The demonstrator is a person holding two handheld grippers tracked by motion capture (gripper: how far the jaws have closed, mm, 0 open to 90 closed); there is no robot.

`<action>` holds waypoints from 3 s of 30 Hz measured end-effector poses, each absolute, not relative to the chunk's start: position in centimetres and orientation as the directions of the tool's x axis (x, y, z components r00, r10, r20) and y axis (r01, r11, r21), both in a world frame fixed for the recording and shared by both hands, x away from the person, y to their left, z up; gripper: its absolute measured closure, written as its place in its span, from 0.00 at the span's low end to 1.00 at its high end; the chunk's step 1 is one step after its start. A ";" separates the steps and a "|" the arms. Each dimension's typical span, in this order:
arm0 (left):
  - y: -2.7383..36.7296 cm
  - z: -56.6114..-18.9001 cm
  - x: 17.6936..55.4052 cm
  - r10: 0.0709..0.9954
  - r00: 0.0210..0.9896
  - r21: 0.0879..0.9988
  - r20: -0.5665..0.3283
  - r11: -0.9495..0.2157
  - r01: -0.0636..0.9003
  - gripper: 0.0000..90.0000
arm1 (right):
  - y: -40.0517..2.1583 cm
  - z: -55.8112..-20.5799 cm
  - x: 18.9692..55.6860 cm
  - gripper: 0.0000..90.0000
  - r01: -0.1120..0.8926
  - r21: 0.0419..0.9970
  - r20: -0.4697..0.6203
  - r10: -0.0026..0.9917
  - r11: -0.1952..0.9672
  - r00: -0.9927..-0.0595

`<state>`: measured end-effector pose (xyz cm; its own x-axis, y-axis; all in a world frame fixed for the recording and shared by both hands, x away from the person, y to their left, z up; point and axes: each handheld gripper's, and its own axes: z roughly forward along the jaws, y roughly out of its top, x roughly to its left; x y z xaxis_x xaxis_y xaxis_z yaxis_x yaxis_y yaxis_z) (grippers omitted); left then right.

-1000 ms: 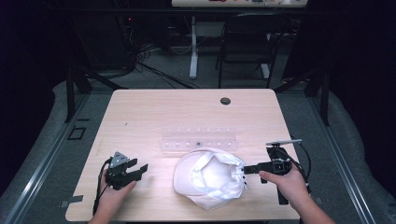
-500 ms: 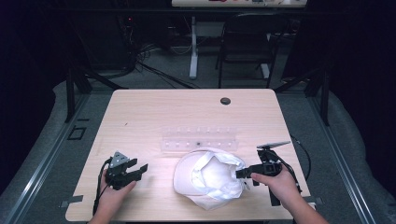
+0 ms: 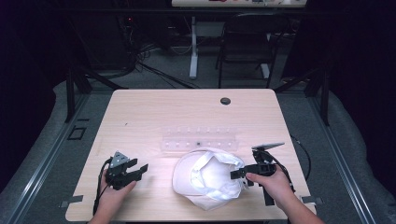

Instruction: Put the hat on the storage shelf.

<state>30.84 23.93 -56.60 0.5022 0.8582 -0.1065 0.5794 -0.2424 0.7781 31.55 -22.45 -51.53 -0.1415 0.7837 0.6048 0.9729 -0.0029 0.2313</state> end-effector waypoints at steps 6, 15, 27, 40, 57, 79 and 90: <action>23.9 -56.6 30.8 0.859 0.500 0.778 -0.109 -0.240 0.581 0.51 | -22.6 -49.9 31.6 0.51 0.972 0.232 0.642 0.755 -0.029 -0.130; 23.9 -56.6 30.8 0.859 0.500 0.778 -0.111 -0.238 0.582 0.51 | -22.5 -48.3 31.9 0.69 0.978 0.210 0.653 0.743 0.007 -0.145; 23.9 -56.6 30.8 0.860 0.499 0.777 -0.106 -0.241 0.581 0.51 | -21.9 -47.5 32.3 0.87 0.979 0.205 0.617 0.774 0.017 -0.142; 23.8 -56.6 30.8 0.858 0.504 0.775 -0.101 -0.249 0.580 0.51 | -21.7 -46.1 32.6 0.89 0.976 0.216 0.596 0.793 -0.011 -0.124; 23.8 -56.6 30.8 0.857 0.506 0.775 -0.098 -0.253 0.579 0.51 | -21.5 -43.4 33.2 0.91 0.975 0.221 0.619 0.776 -0.029 -0.118; 23.7 -56.6 30.7 0.856 0.508 0.774 -0.097 -0.256 0.579 0.51 | -22.1 -39.4 33.3 0.91 0.961 0.276 0.653 0.739 -0.024 -0.169; 23.7 -56.6 30.8 0.856 0.507 0.774 -0.099 -0.254 0.580 0.51 | -22.1 -37.6 33.2 0.91 0.953 0.301 0.671 0.717 -0.032 -0.188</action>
<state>30.75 23.71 -56.63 0.5073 0.8561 -0.0988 0.5798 -0.2542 0.7741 33.24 -22.08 -37.62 -0.1879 0.7172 0.6711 0.9530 -0.0323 0.3014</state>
